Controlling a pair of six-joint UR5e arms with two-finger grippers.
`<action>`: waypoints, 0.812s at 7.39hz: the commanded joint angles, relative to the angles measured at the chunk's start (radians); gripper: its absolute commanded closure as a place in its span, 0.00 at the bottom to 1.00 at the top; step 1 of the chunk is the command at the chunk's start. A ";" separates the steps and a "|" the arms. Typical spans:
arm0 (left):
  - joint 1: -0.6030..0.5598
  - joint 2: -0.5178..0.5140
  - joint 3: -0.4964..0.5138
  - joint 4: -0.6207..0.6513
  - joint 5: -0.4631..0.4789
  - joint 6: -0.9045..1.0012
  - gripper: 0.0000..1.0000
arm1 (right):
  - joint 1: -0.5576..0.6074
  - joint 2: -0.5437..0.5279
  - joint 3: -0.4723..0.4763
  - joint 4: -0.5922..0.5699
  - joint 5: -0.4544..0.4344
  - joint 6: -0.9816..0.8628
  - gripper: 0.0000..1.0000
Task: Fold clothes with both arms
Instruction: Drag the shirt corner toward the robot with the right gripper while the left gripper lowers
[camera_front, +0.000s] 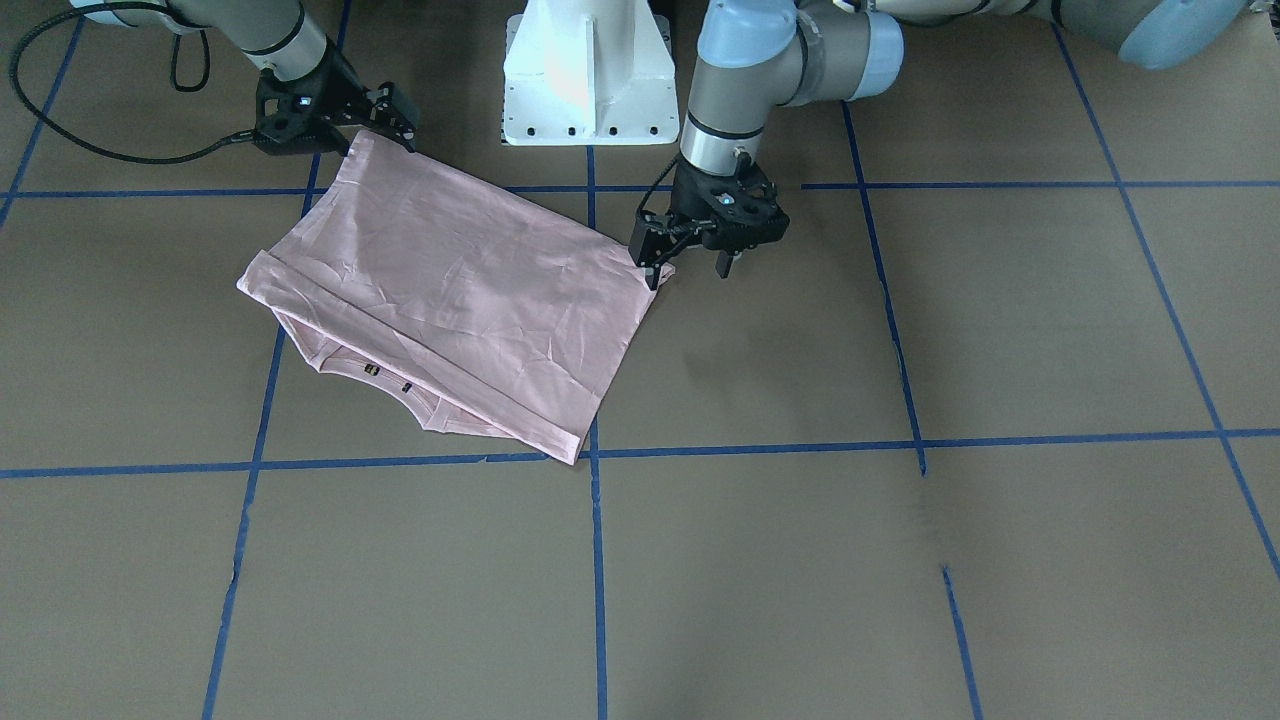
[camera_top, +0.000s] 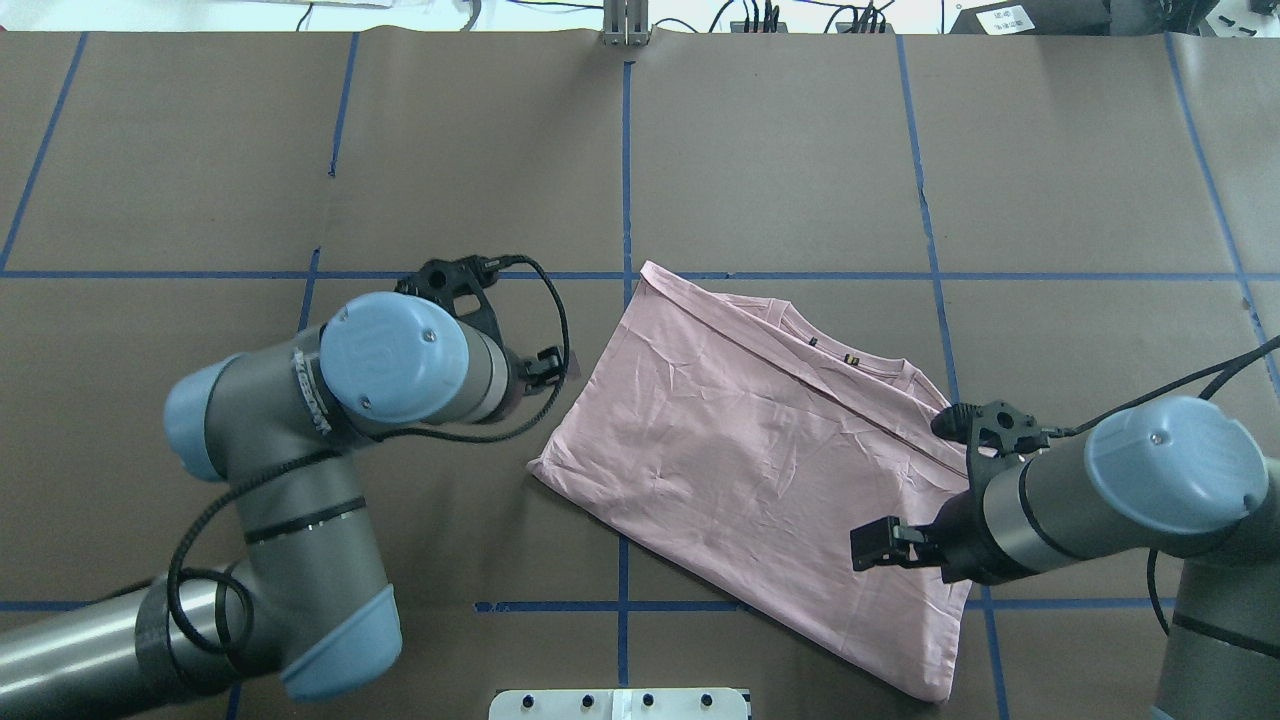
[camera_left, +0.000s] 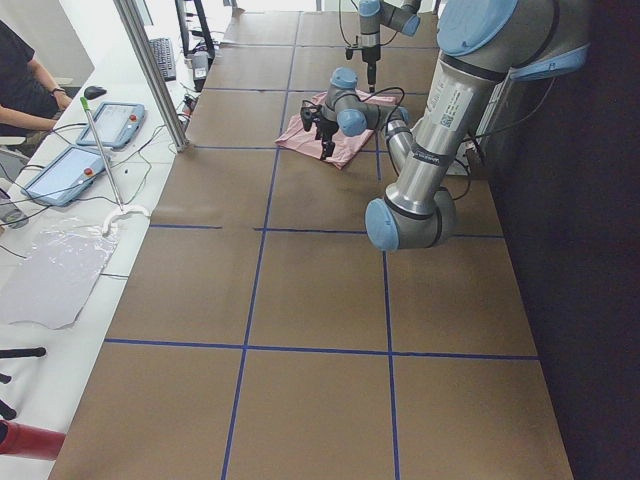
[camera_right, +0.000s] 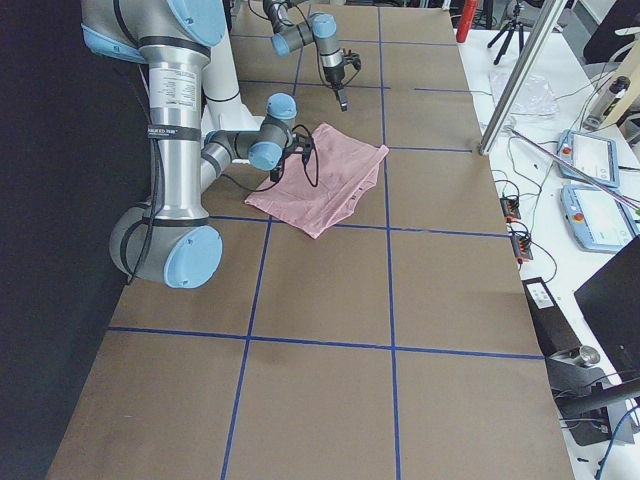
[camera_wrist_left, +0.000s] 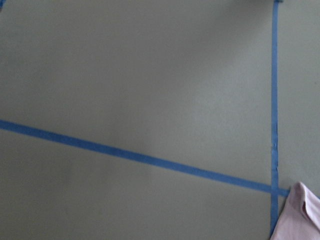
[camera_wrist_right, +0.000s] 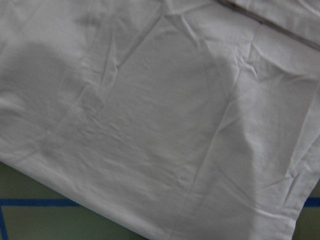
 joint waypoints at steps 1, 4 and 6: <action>0.112 -0.012 0.007 0.068 0.009 -0.182 0.07 | 0.070 0.014 -0.006 0.000 -0.003 -0.006 0.00; 0.104 -0.050 0.083 0.060 0.062 -0.177 0.09 | 0.071 0.023 -0.007 0.000 -0.020 -0.005 0.00; 0.103 -0.050 0.108 0.033 0.068 -0.175 0.09 | 0.073 0.023 -0.007 0.000 -0.020 -0.005 0.00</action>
